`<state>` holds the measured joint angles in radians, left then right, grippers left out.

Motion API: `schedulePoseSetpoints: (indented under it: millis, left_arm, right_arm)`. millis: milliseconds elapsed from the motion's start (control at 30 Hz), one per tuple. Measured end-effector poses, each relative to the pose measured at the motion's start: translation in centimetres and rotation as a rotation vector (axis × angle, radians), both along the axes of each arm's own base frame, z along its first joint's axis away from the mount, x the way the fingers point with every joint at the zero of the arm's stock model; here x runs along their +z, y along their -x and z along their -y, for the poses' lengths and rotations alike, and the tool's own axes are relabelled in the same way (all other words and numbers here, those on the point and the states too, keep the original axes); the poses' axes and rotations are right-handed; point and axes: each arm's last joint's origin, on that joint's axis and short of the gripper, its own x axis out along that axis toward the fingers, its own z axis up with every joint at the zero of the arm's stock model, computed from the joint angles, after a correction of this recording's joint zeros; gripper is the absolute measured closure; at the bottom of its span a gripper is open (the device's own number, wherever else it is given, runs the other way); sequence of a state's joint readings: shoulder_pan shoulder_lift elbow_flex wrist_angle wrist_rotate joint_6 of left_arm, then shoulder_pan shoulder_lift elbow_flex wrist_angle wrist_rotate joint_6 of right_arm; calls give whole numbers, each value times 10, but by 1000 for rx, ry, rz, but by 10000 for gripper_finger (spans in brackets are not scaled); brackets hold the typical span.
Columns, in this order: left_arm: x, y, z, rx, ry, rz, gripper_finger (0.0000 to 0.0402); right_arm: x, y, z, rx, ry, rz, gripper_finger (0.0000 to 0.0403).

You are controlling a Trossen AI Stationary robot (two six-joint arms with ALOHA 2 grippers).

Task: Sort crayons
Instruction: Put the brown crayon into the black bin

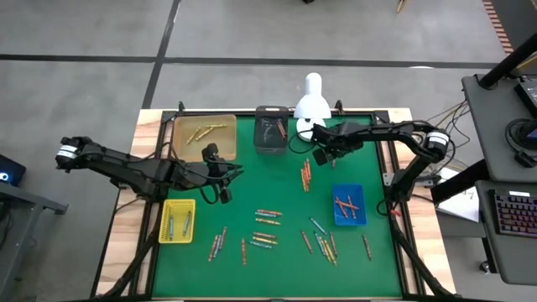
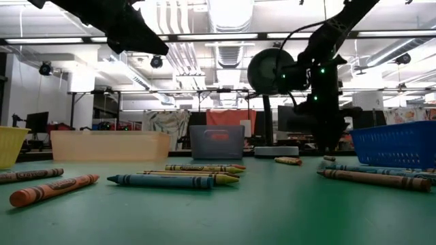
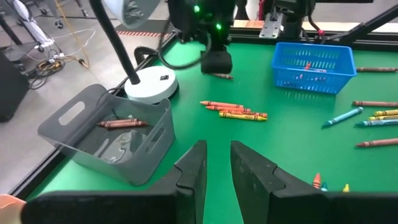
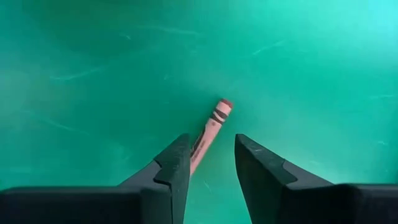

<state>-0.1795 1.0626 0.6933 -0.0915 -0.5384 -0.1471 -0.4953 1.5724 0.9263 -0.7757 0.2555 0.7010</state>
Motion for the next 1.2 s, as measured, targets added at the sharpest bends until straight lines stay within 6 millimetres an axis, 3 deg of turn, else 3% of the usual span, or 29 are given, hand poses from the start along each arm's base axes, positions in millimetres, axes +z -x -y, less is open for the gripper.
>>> schedulePoseSetpoints:
  millis: [367, 667, 767, 967, 1200]
  left_arm:
    - [0, 0, 0, 1, -4, 2, 347]
    - [0, 0, 0, 6, 7, 7, 347]
    - [0, 0, 0, 0, -6, 1, 347]
    - [0, 0, 0, -10, -27, -8, 347]
    - [2, -1, 0, -22, -59, -5, 347]
  right_arm:
    - [-22, 0, -1, 5, -30, -47, 293]
    - [-23, 0, -1, -7, -36, -40, 383]
    - [-22, 0, -2, 9, -36, -47, 388]
    - [-5, 9, -6, 25, -20, -50, 391]
    - [44, 14, -26, 85, 64, 111, 394]
